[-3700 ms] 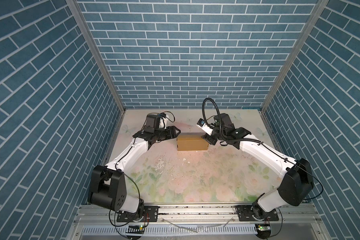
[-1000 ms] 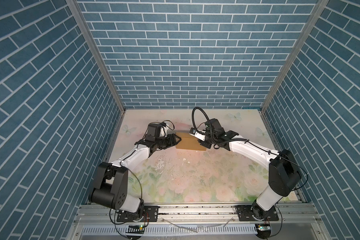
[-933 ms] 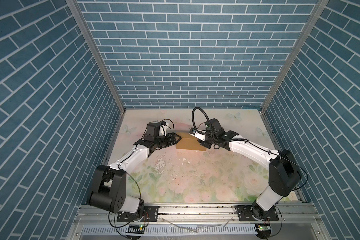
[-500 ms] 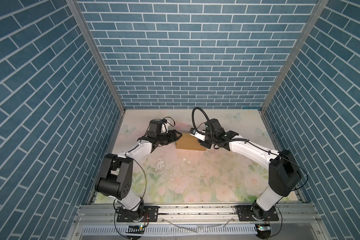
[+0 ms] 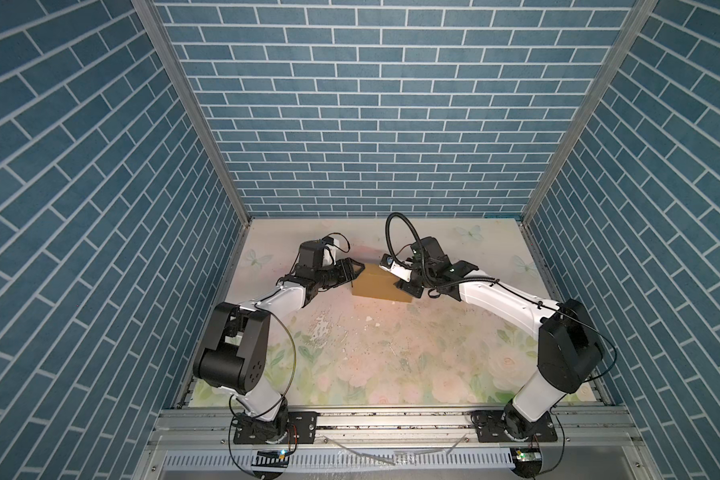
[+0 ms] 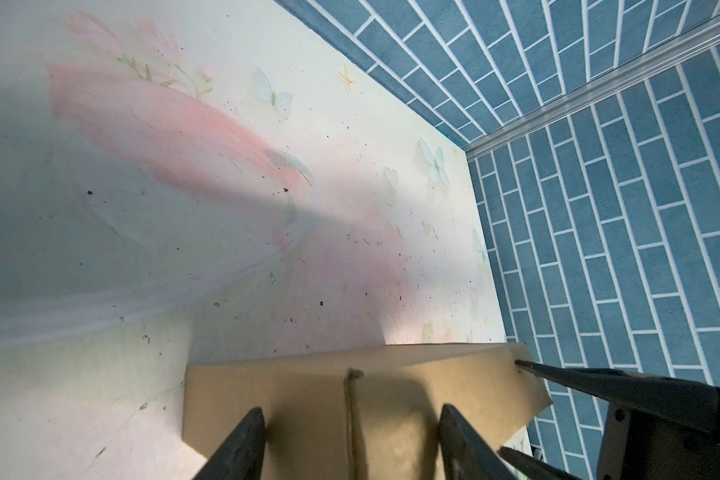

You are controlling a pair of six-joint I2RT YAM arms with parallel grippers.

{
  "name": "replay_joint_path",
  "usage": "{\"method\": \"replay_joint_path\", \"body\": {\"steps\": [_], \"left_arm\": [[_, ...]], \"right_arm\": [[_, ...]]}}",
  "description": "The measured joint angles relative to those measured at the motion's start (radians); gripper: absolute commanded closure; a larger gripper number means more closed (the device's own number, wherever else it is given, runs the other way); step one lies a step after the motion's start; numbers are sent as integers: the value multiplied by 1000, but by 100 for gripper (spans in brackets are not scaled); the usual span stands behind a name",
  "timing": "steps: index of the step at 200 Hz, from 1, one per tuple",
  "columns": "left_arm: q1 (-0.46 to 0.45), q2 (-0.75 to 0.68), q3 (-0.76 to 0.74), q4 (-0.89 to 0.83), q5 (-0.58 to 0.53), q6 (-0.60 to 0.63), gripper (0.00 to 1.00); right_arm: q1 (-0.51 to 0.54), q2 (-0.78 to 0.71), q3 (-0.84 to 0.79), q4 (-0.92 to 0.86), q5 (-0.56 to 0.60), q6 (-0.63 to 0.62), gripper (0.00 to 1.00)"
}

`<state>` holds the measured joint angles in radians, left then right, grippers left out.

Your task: Fold the paper box

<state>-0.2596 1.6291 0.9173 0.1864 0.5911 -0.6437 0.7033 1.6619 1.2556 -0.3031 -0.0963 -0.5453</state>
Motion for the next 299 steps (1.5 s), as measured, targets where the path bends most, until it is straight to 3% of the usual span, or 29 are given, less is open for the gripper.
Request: {"method": "replay_joint_path", "body": {"steps": [85,154,204,299], "left_arm": [[0,0,0,3,-2,-4,35],[0,-4,0,-5,-2,-4,35],[0,-8,0,-16,-3,-4,35],[-1,-14,0,-31,-6,-4,35]], "right_arm": [[-43,-194,-2,22,-11,270,46],[-63,-190,4,-26,54,721,61],[-65,-177,-1,-15,38,995,64],[-80,-173,-108,30,-14,1265,65]]}}
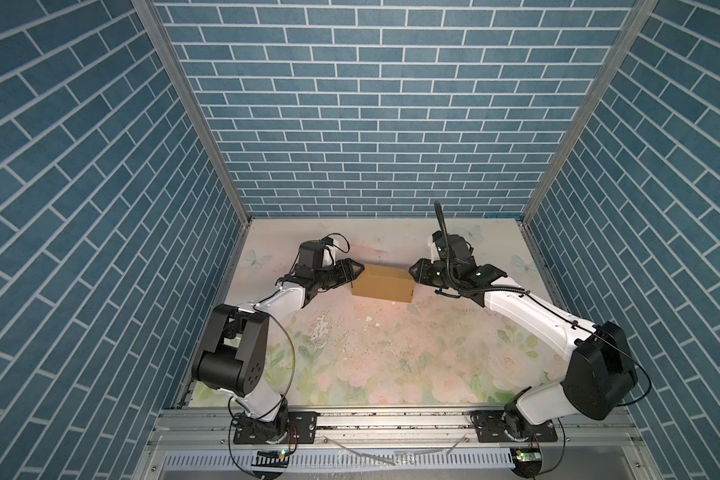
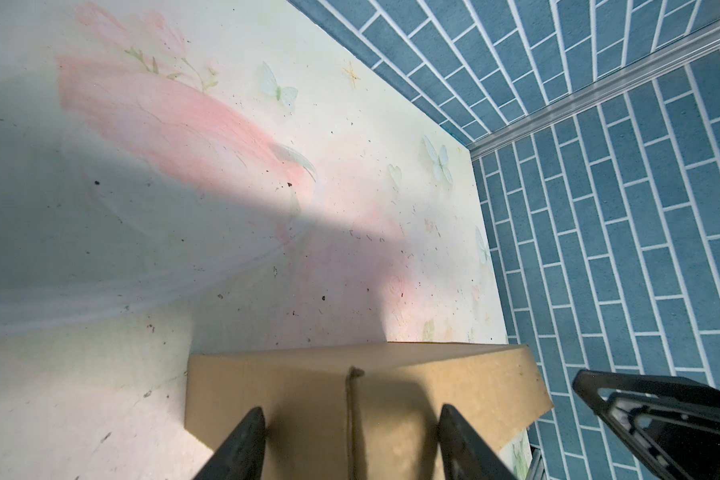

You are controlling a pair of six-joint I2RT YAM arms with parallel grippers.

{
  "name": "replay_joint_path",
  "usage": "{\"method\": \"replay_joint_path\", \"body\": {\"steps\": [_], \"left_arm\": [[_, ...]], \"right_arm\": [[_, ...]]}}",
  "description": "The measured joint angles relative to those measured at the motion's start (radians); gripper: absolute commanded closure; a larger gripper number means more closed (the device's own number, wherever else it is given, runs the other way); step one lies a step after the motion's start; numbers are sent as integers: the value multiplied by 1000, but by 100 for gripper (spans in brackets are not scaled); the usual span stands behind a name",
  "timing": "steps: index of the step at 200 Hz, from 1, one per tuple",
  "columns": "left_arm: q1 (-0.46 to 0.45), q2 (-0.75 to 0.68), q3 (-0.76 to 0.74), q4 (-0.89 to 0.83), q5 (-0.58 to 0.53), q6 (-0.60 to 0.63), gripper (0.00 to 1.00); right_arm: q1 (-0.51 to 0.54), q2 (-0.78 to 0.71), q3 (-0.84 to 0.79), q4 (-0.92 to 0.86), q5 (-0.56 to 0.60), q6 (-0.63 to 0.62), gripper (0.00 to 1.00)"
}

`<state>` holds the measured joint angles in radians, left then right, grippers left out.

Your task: Fold the paper box

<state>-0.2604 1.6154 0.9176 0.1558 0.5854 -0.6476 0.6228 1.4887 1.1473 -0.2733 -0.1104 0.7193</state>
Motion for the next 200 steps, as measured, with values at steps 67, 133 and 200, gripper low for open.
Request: {"method": "replay_joint_path", "body": {"steps": [67,133,200], "left_arm": [[-1,0,0,-1,0,0,35],[-5,0,8,-14,-8,0,35],[-14,1,14,-20,-23,0,35]], "right_arm": [[-39,60,-20,49,-36,48,68],[-50,85,-37,104,-78,83,80],[-55,86,-38,108,-78,87,82]]}}
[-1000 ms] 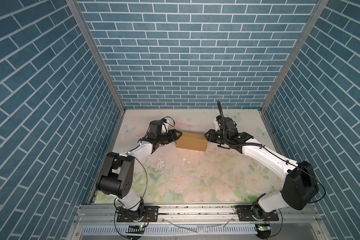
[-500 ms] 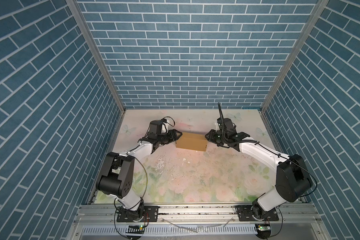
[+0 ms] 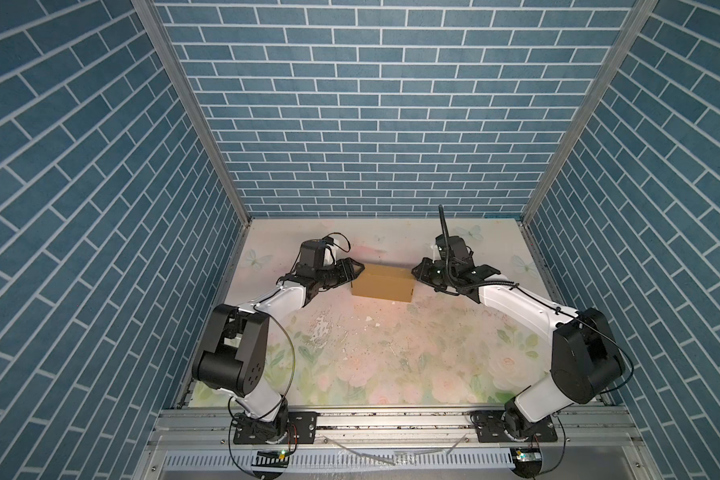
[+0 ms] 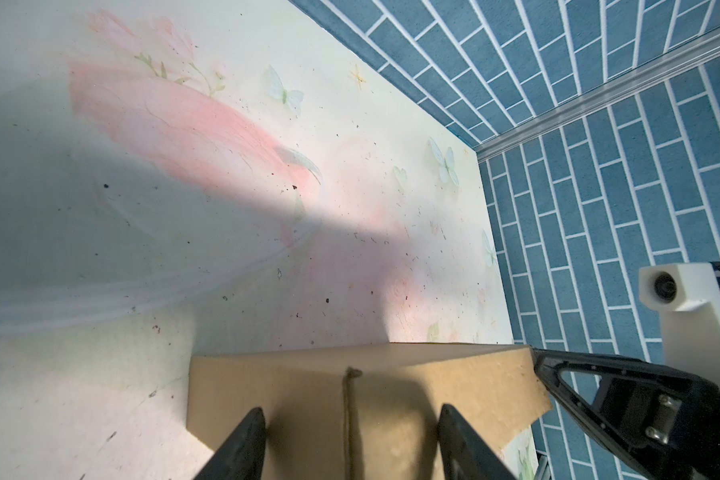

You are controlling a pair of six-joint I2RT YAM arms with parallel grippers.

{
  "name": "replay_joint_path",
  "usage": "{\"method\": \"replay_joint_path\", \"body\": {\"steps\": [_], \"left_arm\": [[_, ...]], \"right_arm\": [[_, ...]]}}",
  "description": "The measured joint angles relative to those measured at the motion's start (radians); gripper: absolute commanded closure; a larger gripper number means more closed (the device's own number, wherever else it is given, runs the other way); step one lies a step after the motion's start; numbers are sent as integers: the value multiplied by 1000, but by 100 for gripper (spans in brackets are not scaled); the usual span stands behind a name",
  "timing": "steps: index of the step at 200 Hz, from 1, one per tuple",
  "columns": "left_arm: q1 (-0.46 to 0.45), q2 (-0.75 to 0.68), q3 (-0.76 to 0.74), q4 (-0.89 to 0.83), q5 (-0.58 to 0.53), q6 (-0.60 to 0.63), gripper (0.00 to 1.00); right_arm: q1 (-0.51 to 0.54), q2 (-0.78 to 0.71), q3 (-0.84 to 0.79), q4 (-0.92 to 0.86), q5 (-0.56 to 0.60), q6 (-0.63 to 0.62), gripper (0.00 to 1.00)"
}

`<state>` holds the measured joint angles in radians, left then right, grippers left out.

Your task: Fold the paper box

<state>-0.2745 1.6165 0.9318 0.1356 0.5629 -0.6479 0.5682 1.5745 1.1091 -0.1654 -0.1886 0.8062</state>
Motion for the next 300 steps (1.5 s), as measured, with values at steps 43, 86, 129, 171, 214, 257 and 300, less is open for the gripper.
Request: {"method": "replay_joint_path", "body": {"steps": [43,86,129,171,214,257,300], "left_arm": [[-9,-21,-10,-13,-18,0,35],[-38,-103,-67,-59,-43,-3,35],[-72,-183,-135,-74,-71,-20,34],[-93,-261,-181,-132,-84,-41,32],[-97,-366,-179,-246,-126,-29,17],[-82,-459,-109,-399,-203,25,0],[-1,-520,-9,-497,-247,93,0]], "right_arm": [[0,-2,-6,4,1,-10,82],[5,-30,-32,0,5,-29,81],[24,-84,-79,-8,20,-29,81],[49,-142,-116,-60,46,-34,77],[54,-190,-123,-118,74,-56,72],[53,-233,-123,-157,109,-92,61],[53,-307,-121,-193,183,-153,42]]}}
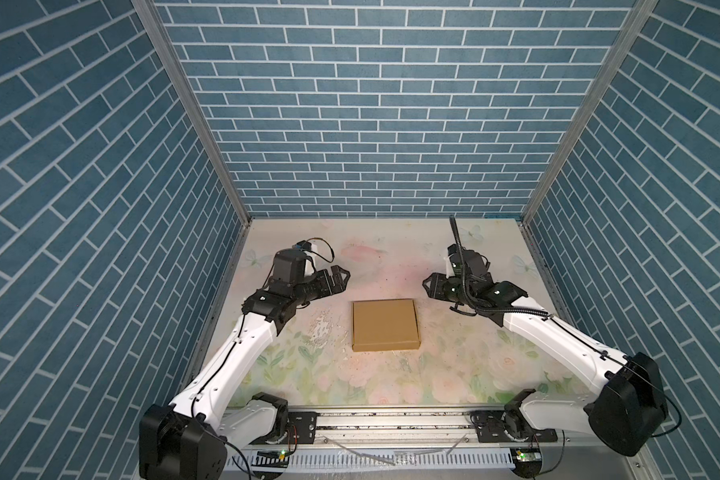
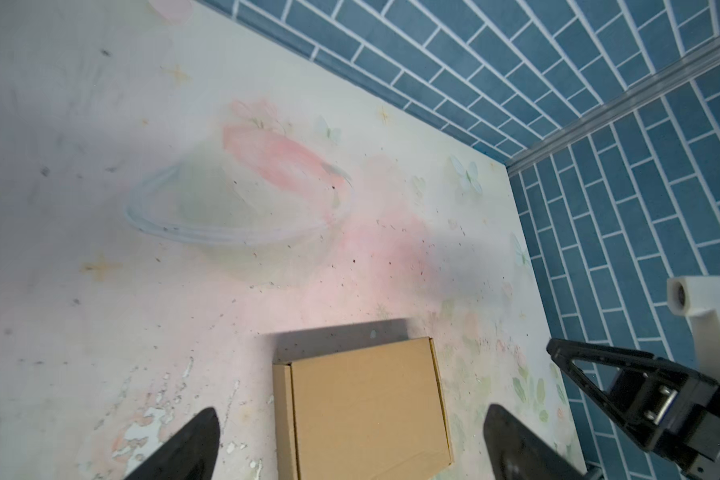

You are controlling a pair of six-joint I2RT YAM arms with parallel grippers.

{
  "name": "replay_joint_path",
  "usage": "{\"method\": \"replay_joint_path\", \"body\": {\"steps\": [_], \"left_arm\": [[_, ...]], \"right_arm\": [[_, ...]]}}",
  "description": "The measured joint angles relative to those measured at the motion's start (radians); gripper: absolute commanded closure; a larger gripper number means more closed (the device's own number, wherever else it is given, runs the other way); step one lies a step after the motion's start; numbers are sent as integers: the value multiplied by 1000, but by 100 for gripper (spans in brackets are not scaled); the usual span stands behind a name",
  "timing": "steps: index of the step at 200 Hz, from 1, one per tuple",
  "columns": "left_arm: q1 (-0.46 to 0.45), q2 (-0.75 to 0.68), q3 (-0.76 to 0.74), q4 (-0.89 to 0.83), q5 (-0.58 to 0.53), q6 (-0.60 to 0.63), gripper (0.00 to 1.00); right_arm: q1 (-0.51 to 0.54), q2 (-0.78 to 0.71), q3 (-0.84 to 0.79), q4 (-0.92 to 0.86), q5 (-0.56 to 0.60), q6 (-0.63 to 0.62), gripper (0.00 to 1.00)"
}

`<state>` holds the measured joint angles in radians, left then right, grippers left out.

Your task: Fold the paper box

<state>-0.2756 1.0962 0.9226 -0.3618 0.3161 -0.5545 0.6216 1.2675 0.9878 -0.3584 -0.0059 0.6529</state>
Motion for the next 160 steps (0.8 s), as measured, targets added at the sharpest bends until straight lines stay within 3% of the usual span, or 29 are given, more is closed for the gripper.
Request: {"method": "replay_joint_path", "body": {"steps": [29,68,113,160], "left_arm": [[29,-41,30,-44,-77,52,1],[32,-109,29,-85,-257,112,1],[35,-233,-74,-66,-514,140,0],[35,-403,-301,40,-785,208,0]], "right_arm": [[-1,-68,-2,-15,88,-42,18],[-1,-199,-121,64,249,-116,1],[-1,-259,-315,176,375,-171,1],[-1,-288,-412,239,454,-190,1]]}}
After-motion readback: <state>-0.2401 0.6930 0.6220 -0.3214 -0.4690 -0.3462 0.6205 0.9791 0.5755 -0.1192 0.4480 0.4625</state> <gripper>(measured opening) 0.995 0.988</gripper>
